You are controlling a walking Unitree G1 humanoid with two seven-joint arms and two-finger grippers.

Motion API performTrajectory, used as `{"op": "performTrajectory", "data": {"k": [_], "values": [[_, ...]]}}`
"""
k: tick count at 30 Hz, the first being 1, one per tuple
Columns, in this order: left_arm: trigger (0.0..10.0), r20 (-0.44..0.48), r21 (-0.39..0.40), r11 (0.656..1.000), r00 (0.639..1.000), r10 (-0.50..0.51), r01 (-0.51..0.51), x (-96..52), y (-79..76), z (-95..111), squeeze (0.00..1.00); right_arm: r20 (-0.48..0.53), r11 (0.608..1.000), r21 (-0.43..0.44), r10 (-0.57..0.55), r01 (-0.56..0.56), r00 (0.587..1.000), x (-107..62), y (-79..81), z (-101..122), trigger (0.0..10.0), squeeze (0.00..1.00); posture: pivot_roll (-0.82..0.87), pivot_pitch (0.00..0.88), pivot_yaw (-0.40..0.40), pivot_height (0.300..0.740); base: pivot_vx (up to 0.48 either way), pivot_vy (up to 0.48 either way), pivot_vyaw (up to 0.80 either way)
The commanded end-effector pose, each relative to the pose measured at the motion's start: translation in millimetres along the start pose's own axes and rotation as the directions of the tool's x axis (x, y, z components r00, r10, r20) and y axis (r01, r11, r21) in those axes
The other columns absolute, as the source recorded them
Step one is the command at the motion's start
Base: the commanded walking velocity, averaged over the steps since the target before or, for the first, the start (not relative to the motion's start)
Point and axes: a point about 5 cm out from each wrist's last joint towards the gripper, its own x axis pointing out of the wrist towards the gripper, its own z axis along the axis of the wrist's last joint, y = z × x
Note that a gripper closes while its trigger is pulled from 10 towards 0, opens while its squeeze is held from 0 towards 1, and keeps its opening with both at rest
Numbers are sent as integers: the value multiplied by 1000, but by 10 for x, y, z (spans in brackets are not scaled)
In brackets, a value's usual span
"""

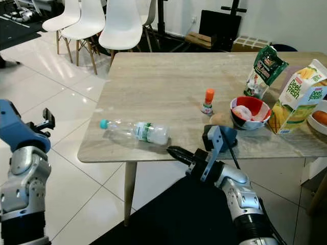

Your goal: Restocking fridge

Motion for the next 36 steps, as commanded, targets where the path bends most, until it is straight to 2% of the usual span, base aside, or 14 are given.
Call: {"op": "performTrajectory", "data": {"k": [1, 7, 8, 9, 11, 12, 14, 21, 24, 29, 31, 36], "values": [[10000, -19, 8, 1000, 1000, -22, 22, 21, -18, -38, 0, 13, 1000, 2, -12, 12, 1000, 0, -16, 15, 10000, 0, -34, 86, 21, 740, 0, 0, 0], [10000, 0, -4, 998, 998, -68, 68, 56, -64, -62, 0, 9, 999, 10, -35, 34, 999, -5, -45, 2, 10000, 0, -33, 88, 16, 740, 0, 0, 0], [10000, -2, -56, 993, 995, -102, 102, 86, -113, -77, 0, 5, 999, 10, -42, 42, 999, -6, -52, -8, 10000, 0, -32, 88, 15, 740, 0, 0, 0], [10000, -2, -56, 993, 995, -102, 102, 86, -113, -77, 0, 5, 999, 10, -42, 42, 999, -6, -52, -8, 10000, 0, -32, 88, 15, 740, 0, 0, 0], [10000, -42, -199, 967, 985, -169, 157, 142, -228, -163, 0, 3, 999, 1, -49, 49, 999, 3, -56, -29, 10000, 0, -37, 89, 17, 740, 0, 0, 0], [10000, -42, -199, 967, 985, -169, 157, 142, -228, -163, 0, 3, 999, 1, -49, 49, 999, 3, -56, -29, 10000, 0, -37, 89, 17, 740, 0, 0, 0], [10000, -85, -331, 929, 975, -207, 168, 171, -342, -282, 0, -1, 999, -4, -44, 44, 999, 5, -53, -35, 10000, 0, -45, 89, 23, 740, 0, 0, 0], [10000, -130, -431, 892, 969, -210, 135, 175, -457, -403, 0, -7, 999, -10, -38, 38, 999, -10, -55, -29, 10000, 0, -48, 88, 21, 740, 0, 0, 0], [10000, -200, -516, 850, 950, -239, 105, 175, -593, -549, 0, -14, 1000, -7, -28, 28, 1000, -19, -57, -27, 10000, 0, -47, 88, 19, 740, 0, 0, 0], [10000, -218, -524, 844, 940, -261, 113, 184, -672, -592, 0, -16, 1000, -6, -24, 24, 1000, -16, -65, -27, 10000, 0, -49, 87, 22, 740, 0, 0, 0], [10000, -228, -558, 824, 936, -269, 102, 195, -716, -612, 0, -19, 1000, -7, -21, 21, 1000, -21, -66, -31, 10000, 0, -50, 87, 22, 740, 0, 0, 0], [10000, -268, -588, 807, 929, -257, 53, 234, -752, -682, 0, -26, 1000, -5, -19, 19, 999, -37, -67, -45, 10000, 0, -51, 88, 19, 740, 0, 0, 0]]}}
